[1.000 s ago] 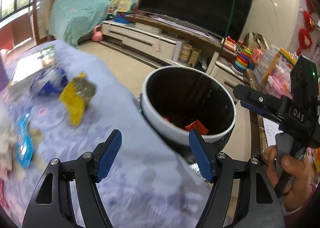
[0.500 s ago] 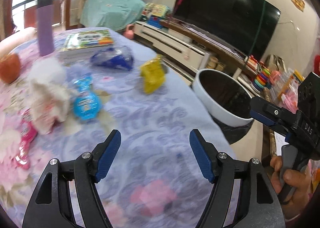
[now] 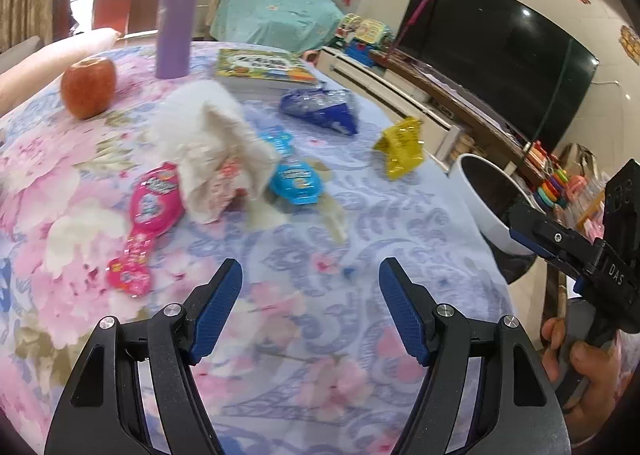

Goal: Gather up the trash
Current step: 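Move both open tools back over the trash on the table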

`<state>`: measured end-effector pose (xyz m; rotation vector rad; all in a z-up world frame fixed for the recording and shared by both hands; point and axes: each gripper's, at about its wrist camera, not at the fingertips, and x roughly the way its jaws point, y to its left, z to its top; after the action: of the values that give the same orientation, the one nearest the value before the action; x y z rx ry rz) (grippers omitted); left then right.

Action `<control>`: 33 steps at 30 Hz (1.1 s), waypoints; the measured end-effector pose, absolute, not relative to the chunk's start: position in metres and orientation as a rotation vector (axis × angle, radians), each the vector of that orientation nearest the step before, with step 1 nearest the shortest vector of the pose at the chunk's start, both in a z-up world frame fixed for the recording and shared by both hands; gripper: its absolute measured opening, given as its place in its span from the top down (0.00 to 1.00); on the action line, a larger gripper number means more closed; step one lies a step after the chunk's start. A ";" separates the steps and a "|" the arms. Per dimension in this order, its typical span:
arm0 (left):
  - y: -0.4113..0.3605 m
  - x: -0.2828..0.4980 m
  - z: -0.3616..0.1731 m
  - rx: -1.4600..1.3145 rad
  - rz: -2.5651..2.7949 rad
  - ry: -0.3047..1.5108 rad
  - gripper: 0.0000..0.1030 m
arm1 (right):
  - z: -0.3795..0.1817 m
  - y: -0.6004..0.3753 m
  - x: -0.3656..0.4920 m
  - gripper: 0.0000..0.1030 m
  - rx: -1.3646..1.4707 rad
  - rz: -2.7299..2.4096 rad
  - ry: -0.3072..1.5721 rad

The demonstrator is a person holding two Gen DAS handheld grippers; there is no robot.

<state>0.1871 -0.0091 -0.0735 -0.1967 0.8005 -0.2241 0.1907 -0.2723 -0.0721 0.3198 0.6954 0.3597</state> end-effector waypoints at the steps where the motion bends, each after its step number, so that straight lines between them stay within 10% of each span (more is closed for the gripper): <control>1: -0.006 0.188 -0.074 -0.201 -0.216 0.803 0.30 | -0.073 -0.269 0.193 0.06 0.319 0.365 0.698; 29: 0.038 0.259 -0.081 -0.189 -0.100 0.807 0.30 | -0.094 -0.236 0.284 0.07 0.284 0.335 0.745; 33: 0.036 0.266 -0.082 -0.186 -0.112 0.809 0.41 | -0.099 -0.234 0.296 0.23 0.287 0.339 0.753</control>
<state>0.2663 0.0360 -0.0815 -0.1861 0.8095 -0.1124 0.2956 -0.2337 -0.0994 0.2874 0.7526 0.3393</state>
